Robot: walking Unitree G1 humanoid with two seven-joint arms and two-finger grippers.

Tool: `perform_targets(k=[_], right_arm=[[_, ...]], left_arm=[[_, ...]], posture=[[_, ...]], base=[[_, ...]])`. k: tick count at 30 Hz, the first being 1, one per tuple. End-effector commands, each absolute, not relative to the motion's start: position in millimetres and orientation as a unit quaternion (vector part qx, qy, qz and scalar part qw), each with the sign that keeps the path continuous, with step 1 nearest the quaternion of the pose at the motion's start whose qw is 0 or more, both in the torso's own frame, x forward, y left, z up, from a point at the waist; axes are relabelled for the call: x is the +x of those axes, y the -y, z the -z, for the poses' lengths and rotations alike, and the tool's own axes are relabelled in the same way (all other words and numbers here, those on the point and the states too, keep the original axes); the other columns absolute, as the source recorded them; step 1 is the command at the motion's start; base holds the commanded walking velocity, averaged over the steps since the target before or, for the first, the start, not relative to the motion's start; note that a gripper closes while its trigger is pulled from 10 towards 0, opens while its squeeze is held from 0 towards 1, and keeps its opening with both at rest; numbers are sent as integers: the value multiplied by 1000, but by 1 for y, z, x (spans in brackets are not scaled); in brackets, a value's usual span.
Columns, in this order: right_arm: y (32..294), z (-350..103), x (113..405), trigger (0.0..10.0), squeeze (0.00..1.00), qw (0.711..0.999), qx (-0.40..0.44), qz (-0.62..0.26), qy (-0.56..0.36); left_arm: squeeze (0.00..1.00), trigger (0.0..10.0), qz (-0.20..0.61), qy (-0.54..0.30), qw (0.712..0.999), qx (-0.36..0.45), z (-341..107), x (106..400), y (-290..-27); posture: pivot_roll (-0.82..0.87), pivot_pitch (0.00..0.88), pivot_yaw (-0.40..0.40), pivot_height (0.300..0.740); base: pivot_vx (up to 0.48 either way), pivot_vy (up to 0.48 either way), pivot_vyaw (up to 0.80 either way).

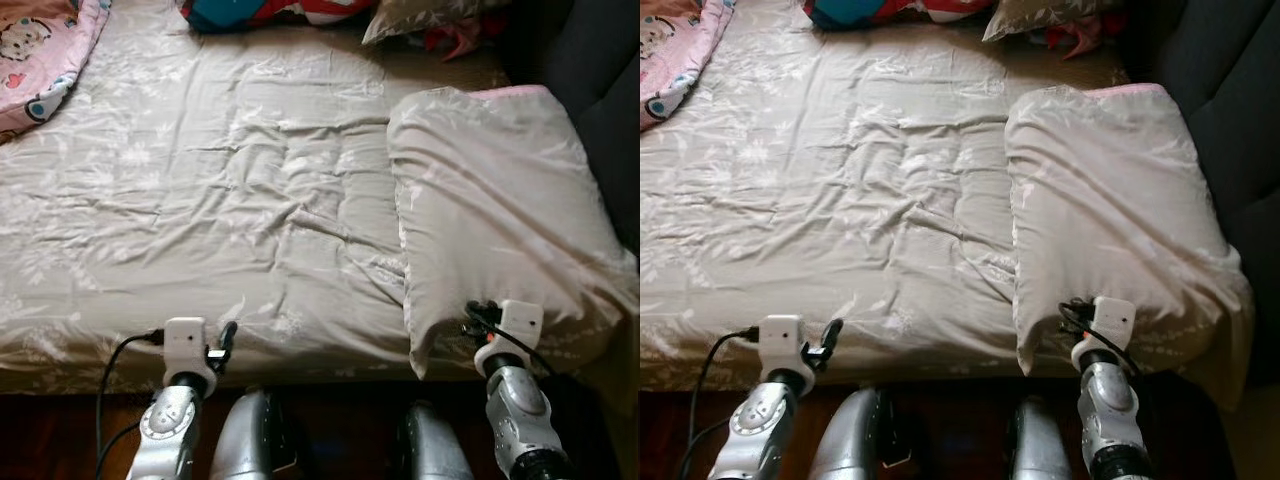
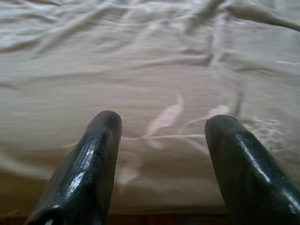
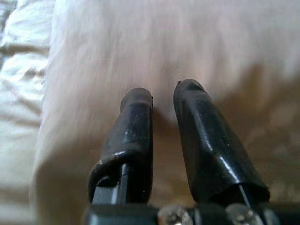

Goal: Clean up the room

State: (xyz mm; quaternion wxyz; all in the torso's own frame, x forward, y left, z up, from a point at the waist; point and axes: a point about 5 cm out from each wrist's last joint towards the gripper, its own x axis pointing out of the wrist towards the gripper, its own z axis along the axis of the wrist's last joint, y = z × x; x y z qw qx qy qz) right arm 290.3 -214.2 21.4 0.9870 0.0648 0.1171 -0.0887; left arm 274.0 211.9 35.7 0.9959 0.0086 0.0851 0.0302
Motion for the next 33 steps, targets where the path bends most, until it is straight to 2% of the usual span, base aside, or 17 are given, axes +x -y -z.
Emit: perform_targets(k=[1, 7, 18, 24, 27, 29, 33], right_arm=[[211, 3, 269, 10000, 0, 980, 77, 82, -163], [225, 20, 250, 10000, 0, 971, 73, 93, -209], [232, 51, 212, 10000, 0, 946, 76, 112, -295], [220, 62, 201, 10000, 0, 936, 86, 100, -325], [217, 64, 199, 10000, 0, 932, 87, 95, -338], [212, 68, 198, 10000, 0, 927, 82, 90, -356], [211, 68, 199, 10000, 0, 925, 84, 89, -359]], left_arm=[[0, 10000, -47, -114, 992, 19, -21, 263, -220], [0, 10000, -93, -167, 981, 39, 0, 247, -239], [0, 10000, -91, -162, 982, 45, 6, 228, -240], [0, 10000, -32, -209, 977, 16, 17, 235, -225], [0, 10000, 38, -255, 965, 43, 26, 242, -206], [0, 10000, 118, -265, 953, 86, 25, 255, -185], [0, 10000, 105, -279, 952, 65, 21, 267, -182]], posture=[[-79, 221, 11, 690], [-84, 211, 5, 730], [-64, 228, 6, 730], [-64, 229, 12, 730], [-50, 225, 9, 730], [-55, 220, 10, 730], [-48, 211, 10, 730]], base=[[0, 0, 0], [0, 0, 0], [0, 0, 0], [0, 0, 0], [0, 0, 0], [0, 0, 0], [0, 0, 0]])
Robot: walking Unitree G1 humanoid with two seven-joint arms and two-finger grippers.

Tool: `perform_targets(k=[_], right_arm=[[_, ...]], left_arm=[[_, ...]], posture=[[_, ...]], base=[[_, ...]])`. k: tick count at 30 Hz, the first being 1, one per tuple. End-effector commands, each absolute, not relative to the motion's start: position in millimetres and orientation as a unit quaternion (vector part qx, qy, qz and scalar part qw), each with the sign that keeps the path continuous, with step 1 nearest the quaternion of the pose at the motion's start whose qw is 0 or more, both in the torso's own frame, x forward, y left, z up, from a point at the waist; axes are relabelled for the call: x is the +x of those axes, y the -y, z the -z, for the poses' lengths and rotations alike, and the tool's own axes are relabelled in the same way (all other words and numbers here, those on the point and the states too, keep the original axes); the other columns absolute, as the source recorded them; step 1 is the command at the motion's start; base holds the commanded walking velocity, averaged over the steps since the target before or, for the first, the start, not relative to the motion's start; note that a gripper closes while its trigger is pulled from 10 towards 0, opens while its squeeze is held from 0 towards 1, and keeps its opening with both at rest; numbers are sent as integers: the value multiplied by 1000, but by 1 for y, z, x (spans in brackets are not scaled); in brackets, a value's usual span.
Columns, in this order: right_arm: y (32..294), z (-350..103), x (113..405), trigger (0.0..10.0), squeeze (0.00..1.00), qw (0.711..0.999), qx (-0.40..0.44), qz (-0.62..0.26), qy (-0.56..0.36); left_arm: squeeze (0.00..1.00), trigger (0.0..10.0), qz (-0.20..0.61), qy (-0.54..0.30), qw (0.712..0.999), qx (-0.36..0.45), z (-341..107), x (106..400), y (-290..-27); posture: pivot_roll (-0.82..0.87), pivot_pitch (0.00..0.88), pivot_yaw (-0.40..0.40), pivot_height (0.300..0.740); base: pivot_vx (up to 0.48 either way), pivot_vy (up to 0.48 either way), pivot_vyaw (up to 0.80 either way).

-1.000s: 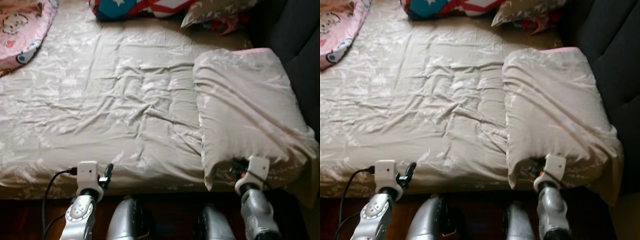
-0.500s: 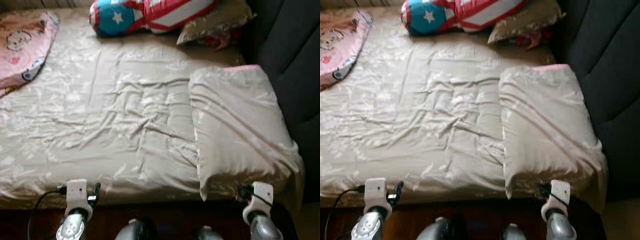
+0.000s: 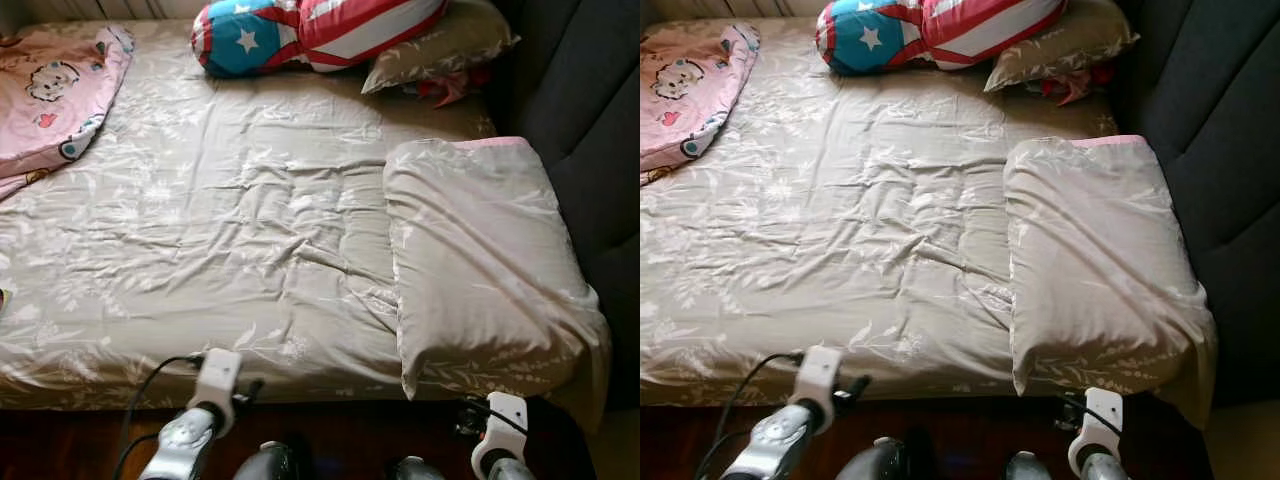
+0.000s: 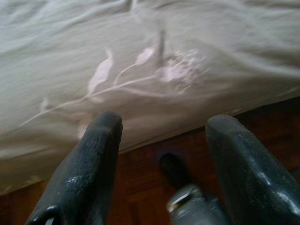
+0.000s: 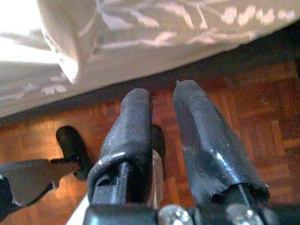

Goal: Clean up the room

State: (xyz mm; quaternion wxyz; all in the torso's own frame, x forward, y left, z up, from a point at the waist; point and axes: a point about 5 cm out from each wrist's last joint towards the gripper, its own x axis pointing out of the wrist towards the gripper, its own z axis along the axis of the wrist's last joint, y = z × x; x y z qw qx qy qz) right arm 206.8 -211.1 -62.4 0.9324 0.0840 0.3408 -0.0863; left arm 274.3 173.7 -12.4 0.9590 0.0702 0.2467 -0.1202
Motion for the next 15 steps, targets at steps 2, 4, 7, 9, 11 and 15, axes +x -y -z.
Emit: perform_targets(k=[2, 4, 7, 9, 11, 15], right_arm=[[210, 68, 199, 10000, 0, 924, 82, 87, -363], [210, 68, 199, 10000, 0, 923, 83, 88, -366], [210, 68, 200, 10000, 0, 921, 88, 93, -368], [211, 69, 199, 10000, 0, 920, 87, 93, -371], [210, 71, 197, 10000, 0, 916, 83, 91, -382], [209, 74, 192, 10000, 0, 911, 79, 88, -395]], left_arm=[[0, 10000, 94, -285, 952, 64, 19, 272, -183], [0, 10000, 79, -301, 949, 41, 20, 274, -185], [0, 10000, 75, -309, 947, 40, 20, 276, -183], [0, 10000, 69, -322, 943, 36, 24, 273, -183], [0, 10000, 48, -355, 933, 17, 34, 262, -184], [0, 10000, 4, -403, 915, -13, 52, 239, -190]], posture=[[-54, 210, 9, 730], [-60, 206, 8, 730], [-60, 202, 7, 730], [-53, 201, 2, 730], [-53, 201, 1, 730], [-68, 198, 6, 730]], base=[[0, 0, 0], [0, 0, 0], [0, 0, 0], [0, 0, 0], [0, 0, 0], [0, 0, 0]])
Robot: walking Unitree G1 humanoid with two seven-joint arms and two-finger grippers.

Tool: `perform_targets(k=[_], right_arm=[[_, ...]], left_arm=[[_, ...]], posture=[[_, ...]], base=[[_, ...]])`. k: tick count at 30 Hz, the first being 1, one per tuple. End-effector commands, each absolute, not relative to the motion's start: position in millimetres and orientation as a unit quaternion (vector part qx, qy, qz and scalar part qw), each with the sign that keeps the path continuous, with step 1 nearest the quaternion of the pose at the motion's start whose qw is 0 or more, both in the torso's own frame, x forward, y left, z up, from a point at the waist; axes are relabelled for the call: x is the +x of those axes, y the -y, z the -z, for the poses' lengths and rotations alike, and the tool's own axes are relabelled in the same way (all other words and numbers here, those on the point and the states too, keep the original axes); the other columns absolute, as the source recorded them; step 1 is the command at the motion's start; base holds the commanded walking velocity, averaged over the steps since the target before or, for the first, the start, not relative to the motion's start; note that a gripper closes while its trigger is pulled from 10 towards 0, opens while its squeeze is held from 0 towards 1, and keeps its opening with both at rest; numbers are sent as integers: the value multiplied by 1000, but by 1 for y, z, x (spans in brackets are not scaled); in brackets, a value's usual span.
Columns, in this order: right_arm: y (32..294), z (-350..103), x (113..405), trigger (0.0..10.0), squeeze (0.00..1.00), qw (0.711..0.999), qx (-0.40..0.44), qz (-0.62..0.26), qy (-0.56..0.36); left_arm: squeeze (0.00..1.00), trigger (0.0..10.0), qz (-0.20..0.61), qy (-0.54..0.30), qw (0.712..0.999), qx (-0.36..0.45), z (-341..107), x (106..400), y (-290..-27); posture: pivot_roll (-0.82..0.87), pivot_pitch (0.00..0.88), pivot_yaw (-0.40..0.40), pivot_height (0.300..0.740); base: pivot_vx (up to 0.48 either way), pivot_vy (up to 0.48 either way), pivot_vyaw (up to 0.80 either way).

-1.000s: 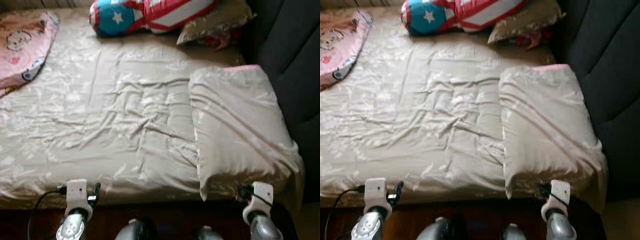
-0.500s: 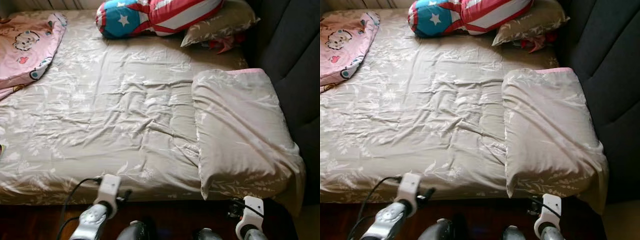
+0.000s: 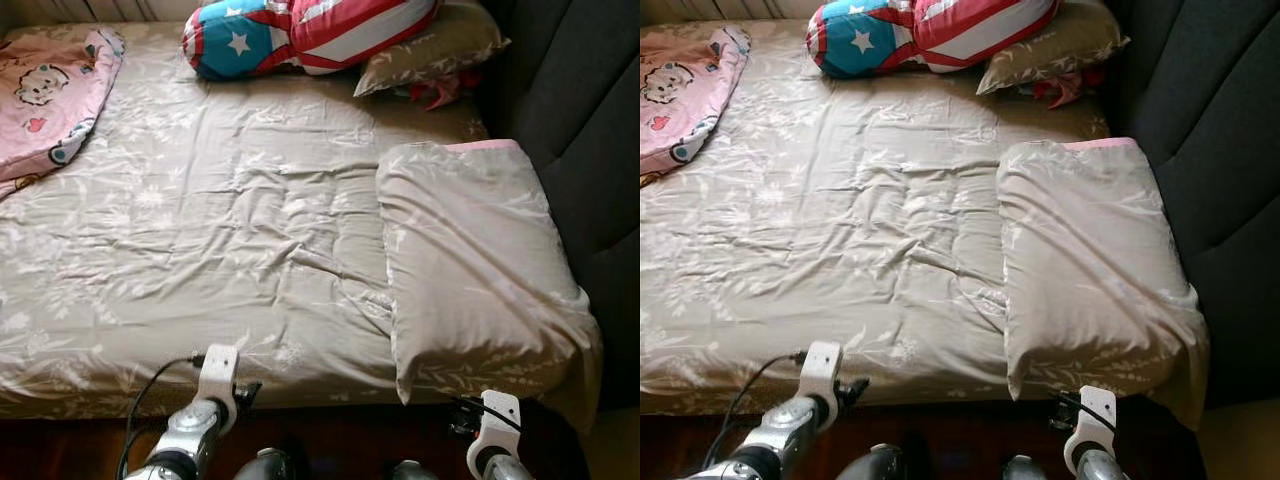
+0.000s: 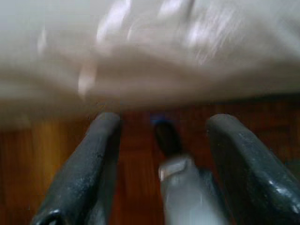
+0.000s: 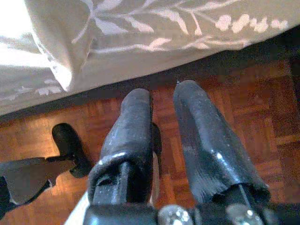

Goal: Clean up the room

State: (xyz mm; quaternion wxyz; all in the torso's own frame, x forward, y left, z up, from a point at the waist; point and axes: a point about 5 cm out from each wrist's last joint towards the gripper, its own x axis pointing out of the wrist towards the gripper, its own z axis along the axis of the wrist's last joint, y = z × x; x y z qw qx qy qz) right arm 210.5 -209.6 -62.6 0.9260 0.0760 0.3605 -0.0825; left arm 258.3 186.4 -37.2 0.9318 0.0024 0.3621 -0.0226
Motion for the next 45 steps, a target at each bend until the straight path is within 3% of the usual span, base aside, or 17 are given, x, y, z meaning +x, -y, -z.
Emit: perform_targets(k=[1, 3, 14, 23, 31, 45], right_arm=[[208, 75, 191, 10000, 0, 910, 80, 89, -396], [207, 77, 187, 10000, 0, 907, 83, 90, -402], [203, 84, 176, 10000, 0, 898, 78, 75, -427], [205, 86, 170, 10000, 0, 894, 73, 72, -436], [221, 87, 159, 10000, 0, 891, 66, 76, -443], [216, 88, 160, 10000, 0, 892, 67, 64, -443]], left_arm=[[0, 10000, 5, -411, 911, -11, 56, 232, -190], [0, 10000, 3, -433, 901, -10, 68, 213, -194], [0, 10000, -14, -476, 879, 0, 89, 166, -203], [0, 10000, -68, -451, 889, -39, 85, 175, -204], [0, 10000, -57, -468, 881, -21, 88, 168, -206], [0, 10000, -54, -462, 885, -8, 85, 171, -212]], posture=[[-74, 200, 7, 730], [-74, 202, 6, 730], [-52, 214, 3, 730], [-69, 208, 3, 730], [-64, 213, 2, 730], [-37, 262, 17, 730]], base=[[0, 0, 0], [0, 0, 0], [0, 0, 0], [0, 0, 0], [0, 0, 0], [0, 0, 0]])
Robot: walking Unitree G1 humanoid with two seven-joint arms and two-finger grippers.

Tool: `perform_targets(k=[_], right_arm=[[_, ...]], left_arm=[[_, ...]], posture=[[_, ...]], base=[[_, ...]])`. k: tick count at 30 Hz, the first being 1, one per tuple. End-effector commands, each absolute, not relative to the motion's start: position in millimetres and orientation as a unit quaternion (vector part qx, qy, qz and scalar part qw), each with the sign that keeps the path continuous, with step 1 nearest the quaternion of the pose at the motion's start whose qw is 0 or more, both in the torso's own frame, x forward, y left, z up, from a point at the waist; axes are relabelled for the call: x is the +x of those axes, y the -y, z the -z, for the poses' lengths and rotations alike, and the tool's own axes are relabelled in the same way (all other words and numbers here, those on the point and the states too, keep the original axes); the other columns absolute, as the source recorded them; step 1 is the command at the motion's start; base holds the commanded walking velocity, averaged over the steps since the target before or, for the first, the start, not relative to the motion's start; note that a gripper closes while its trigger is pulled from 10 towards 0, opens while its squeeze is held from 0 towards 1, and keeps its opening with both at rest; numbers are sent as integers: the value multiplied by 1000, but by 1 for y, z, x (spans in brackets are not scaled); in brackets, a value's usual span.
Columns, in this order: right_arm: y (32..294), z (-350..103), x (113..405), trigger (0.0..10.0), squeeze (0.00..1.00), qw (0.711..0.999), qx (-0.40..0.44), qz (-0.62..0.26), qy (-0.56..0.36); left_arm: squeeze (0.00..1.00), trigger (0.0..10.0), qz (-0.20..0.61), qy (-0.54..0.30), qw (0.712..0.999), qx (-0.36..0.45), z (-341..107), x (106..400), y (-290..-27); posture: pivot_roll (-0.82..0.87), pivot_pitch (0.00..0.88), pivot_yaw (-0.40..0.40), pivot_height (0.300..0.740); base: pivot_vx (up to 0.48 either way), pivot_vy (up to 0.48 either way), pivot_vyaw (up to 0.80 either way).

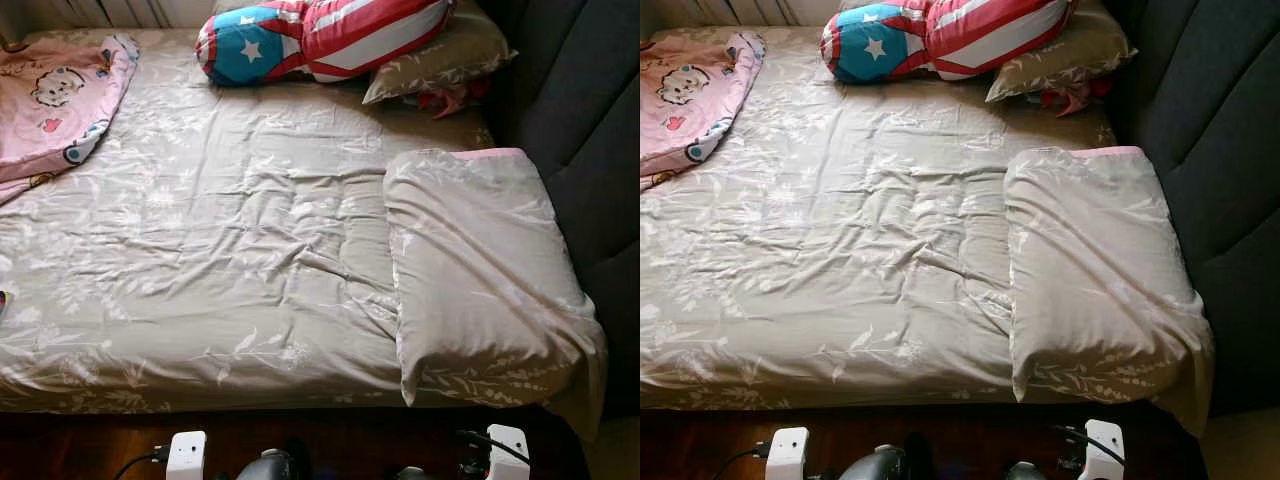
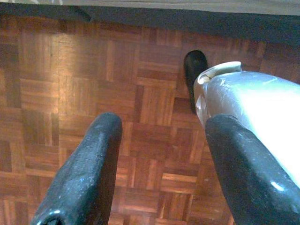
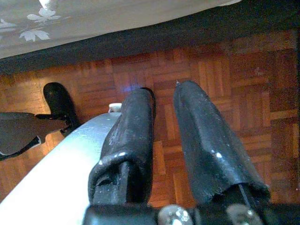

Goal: Clean up the room

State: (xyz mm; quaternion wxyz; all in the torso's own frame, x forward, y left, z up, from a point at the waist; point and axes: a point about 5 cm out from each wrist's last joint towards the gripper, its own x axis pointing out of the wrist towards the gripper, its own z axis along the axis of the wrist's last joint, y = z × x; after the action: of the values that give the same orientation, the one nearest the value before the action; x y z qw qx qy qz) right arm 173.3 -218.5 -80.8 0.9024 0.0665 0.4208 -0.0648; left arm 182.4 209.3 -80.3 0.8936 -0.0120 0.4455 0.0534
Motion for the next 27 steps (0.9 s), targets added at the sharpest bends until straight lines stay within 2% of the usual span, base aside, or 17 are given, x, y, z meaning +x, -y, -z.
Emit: perform_targets(k=[1, 11, 16, 18, 27], right_arm=[[213, 89, 158, 10000, 0, 890, 67, 62, -446], [199, 92, 155, 10000, 0, 889, 47, 38, -453], [181, 88, 173, 10000, 0, 896, 46, 25, -441], [178, 88, 173, 10000, 0, 896, 48, 24, -442], [176, 89, 172, 10000, 0, 893, 51, 29, -446]], left_arm=[[0, 10000, -50, -463, 885, -7, 85, 171, -211], [0, 10000, -54, -466, 883, -12, 87, 169, -207], [0, 10000, -55, -468, 882, -10, 87, 168, -208], [0, 10000, -56, -468, 882, -11, 87, 168, -208], [0, 10000, -55, -473, 879, -9, 89, 165, -209]], posture=[[-40, 266, 18, 730], [-42, 270, 10, 730], [-48, 266, 16, 730], [-49, 263, 17, 730], [-56, 241, 28, 730]], base=[[0, 0, 0], [0, 0, 0], [0, 0, 565], [0, 0, 700], [0, 0, 0]])
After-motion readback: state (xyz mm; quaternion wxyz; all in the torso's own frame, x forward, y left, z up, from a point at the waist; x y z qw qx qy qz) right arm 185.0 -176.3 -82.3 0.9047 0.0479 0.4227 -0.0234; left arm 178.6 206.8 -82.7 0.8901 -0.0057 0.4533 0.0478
